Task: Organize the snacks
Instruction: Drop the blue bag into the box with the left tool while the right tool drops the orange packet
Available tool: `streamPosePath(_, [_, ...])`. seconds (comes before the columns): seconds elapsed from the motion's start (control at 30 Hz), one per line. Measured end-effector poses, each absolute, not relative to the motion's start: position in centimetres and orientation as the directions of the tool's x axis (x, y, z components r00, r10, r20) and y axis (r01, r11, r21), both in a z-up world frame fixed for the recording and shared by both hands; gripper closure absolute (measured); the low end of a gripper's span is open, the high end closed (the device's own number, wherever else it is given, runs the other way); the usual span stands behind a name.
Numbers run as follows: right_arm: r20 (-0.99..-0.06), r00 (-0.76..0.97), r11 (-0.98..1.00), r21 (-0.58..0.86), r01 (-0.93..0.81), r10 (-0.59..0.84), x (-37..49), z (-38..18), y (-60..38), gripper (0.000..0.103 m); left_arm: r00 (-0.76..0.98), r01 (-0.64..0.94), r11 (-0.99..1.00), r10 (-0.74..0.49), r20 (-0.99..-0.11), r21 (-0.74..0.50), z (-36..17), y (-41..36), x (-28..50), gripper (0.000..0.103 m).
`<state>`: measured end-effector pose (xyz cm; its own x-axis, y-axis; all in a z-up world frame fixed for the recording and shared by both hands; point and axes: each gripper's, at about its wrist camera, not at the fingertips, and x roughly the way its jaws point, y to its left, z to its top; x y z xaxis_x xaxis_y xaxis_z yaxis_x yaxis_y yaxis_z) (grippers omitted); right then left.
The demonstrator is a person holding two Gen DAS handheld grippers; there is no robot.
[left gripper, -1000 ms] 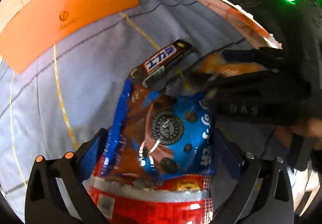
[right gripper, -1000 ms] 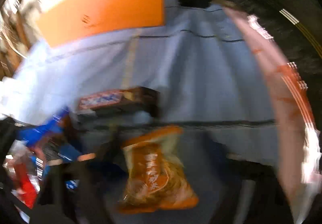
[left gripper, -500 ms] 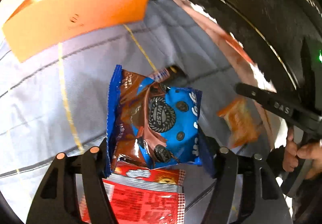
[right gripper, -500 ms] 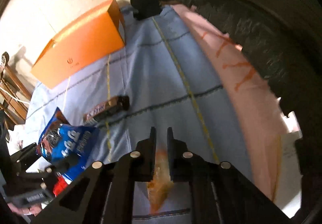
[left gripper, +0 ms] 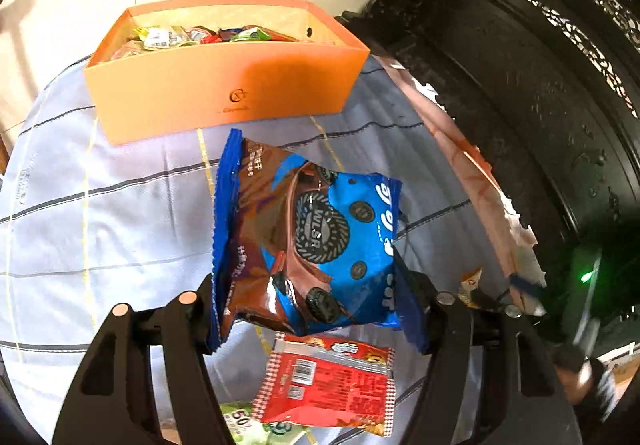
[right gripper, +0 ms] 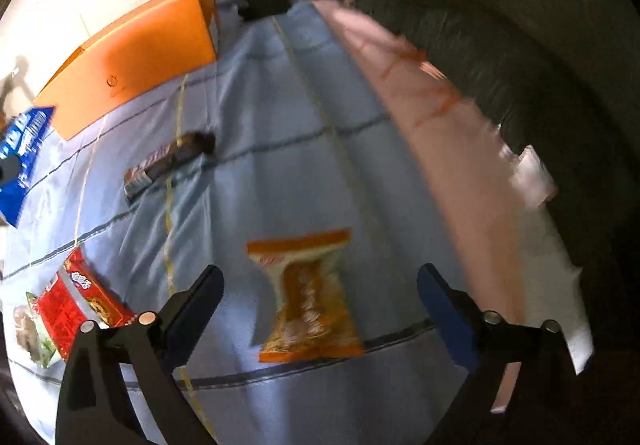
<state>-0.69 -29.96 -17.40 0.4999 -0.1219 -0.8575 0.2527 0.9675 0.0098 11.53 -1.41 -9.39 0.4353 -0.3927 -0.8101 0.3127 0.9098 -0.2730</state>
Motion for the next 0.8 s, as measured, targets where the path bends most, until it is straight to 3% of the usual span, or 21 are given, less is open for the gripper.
streamPosePath(0.03, [-0.868,0.478,0.966,-0.005,0.260,-0.133,-0.7,-18.2,-29.7,0.044,0.430,0.302,0.914,-0.384,-0.817,-0.271,-9.4,-1.0,11.8,0.038])
streamPosePath(0.07, [-0.885,0.450,0.968,-0.003,0.251,-0.119,-0.7,-19.2,-29.5,0.061,0.428,0.294,0.917,-0.377,-0.821,-0.268,-9.5,-0.9,12.2,0.038])
streamPosePath(0.1, [-0.867,0.477,0.969,-0.025,0.248,-0.145,-1.2,-19.1,-29.0,0.067,0.425,0.288,0.920,-0.370,-0.826,-0.265,-9.5,-0.5,12.2,0.038])
streamPosePath(0.23, [-0.875,0.476,0.969,0.033,0.243,-0.090,-1.1,-18.2,-28.7,0.071,0.428,0.250,0.931,-0.351,-0.833,-0.264,-9.3,0.6,13.4,0.038])
streamPosePath(0.4, [-0.781,0.624,0.985,0.072,0.155,-0.041,1.0,-10.8,-26.3,0.071,0.491,0.203,0.942,-0.333,-0.805,-0.266,-6.6,3.3,14.9,0.038])
streamPosePath(0.5, [-0.717,0.696,0.989,0.131,0.072,0.044,5.5,-6.3,-24.6,0.070,0.550,0.106,0.975,-0.223,-0.805,-0.197,-4.1,4.6,17.2,0.038])
streamPosePath(0.63, [-0.727,0.654,0.976,0.196,-0.094,0.209,15.5,-2.3,-21.1,0.070,0.557,-0.041,0.991,-0.085,-0.826,-0.130,-1.7,6.3,22.0,0.038])
streamPosePath(0.73, [-0.747,0.643,0.984,0.097,-0.149,0.171,21.6,-0.6,-18.5,0.070,0.588,-0.045,0.999,0.004,-0.809,-0.027,-0.2,5.9,25.0,0.038])
streamPosePath(0.8, [-0.770,0.603,0.977,0.139,-0.159,0.208,26.2,-0.1,-17.9,0.070,0.620,-0.022,0.999,0.045,-0.783,0.040,0.8,5.3,27.3,0.038])
